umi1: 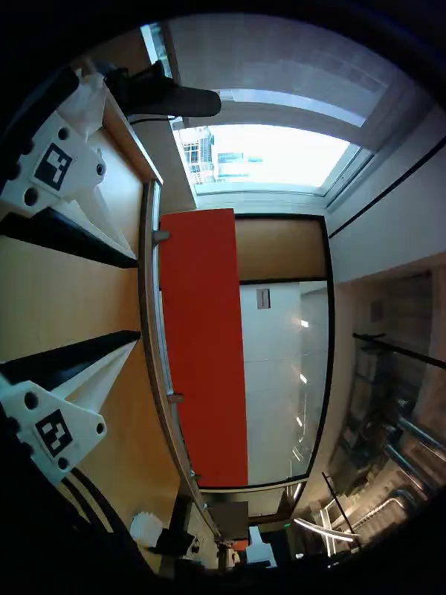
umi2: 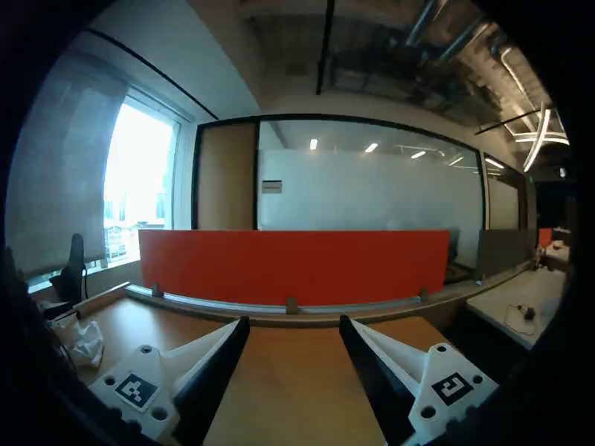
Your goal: Fold towel
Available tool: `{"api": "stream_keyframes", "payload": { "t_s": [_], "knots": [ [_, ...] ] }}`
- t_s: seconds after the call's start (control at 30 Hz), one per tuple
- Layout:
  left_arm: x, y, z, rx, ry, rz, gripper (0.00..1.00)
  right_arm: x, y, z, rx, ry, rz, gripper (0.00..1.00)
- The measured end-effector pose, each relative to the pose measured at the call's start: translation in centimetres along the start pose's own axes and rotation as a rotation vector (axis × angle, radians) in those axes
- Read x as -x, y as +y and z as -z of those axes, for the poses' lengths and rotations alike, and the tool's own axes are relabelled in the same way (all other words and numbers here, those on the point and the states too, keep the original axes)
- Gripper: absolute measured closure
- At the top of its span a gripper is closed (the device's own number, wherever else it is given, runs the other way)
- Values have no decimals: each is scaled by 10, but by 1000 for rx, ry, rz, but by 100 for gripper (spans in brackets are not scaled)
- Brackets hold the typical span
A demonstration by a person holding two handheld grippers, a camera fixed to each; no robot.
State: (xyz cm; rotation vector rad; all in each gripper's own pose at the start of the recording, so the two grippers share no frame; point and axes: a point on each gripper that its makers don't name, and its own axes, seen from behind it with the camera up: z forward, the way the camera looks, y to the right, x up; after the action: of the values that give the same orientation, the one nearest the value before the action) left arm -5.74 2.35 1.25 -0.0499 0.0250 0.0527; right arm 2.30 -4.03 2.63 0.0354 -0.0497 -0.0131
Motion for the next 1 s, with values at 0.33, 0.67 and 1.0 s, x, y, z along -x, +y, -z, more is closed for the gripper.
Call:
{"api": "stream_keyframes", "payload": {
  "t_s": [0.33,0.67,1.0],
  "knots": [
    [41,-4,5,-6,6,16,39,27,0,1,11,3,3,7],
    [80,-12,7,-19,9,46,39,58,-9,-1,0,-8,26,7],
    [102,-13,6,-21,9,55,39,69,-15,-2,-12,-6,33,6]
  ]
}}
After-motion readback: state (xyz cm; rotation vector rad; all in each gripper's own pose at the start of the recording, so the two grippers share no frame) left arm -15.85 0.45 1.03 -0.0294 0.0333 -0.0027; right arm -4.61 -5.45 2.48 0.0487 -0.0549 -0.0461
